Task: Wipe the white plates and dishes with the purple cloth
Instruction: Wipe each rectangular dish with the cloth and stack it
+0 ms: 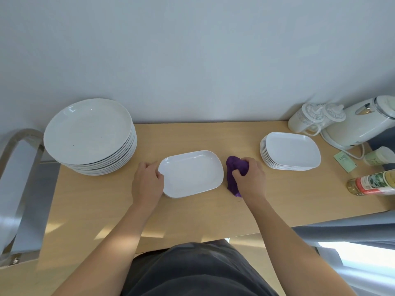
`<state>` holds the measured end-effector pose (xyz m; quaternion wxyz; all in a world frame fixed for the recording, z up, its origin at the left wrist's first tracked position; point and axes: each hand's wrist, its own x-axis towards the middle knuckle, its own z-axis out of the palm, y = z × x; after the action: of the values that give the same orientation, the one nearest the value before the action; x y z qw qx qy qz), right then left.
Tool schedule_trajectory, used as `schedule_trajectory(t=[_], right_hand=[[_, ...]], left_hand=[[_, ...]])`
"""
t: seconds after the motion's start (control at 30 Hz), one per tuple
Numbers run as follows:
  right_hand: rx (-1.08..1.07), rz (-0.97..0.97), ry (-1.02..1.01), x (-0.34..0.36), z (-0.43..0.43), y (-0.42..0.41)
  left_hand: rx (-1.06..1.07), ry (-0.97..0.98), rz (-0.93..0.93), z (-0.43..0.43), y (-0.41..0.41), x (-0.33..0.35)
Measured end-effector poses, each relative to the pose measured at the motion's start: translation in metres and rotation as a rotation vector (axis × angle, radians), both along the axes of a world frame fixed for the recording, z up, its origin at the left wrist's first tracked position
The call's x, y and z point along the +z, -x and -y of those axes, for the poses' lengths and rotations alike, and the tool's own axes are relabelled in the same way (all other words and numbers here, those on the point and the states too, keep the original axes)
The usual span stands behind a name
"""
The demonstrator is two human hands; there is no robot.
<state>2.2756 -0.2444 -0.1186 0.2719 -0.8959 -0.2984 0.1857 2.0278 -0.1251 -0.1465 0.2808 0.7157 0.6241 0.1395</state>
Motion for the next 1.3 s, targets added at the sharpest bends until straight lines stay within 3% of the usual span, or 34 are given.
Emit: schedule_trajectory(t=[0.13,0.27,0.47,0.93,1.3], right_hand=[[-0.027,-0.140,-0.110,0.007,0.013,0.000],[-0.039,-0.218,-0.157,0.008,0.024,-0.001],[-0.041,-0.300,-0.203,0.009,0.037,-0.013],[0.229,-0.400,-0.179,0.011,0.048,-0.058],[0.349,-0.427,-0.219,0.010,0.052,-0.078]], left_hand=[[-0.081,-0.104,0.037,0.008,-0.022,0.012],[-0.353,-0.070,0.065,0.031,-0.063,0.019],[-0.563,0.011,-0.188,0.061,-0.110,0.019],[-0.503,0.064,-0.603,0.083,-0.164,0.001],[-0.475,0.090,-0.599,0.102,-0.165,-0.003]])
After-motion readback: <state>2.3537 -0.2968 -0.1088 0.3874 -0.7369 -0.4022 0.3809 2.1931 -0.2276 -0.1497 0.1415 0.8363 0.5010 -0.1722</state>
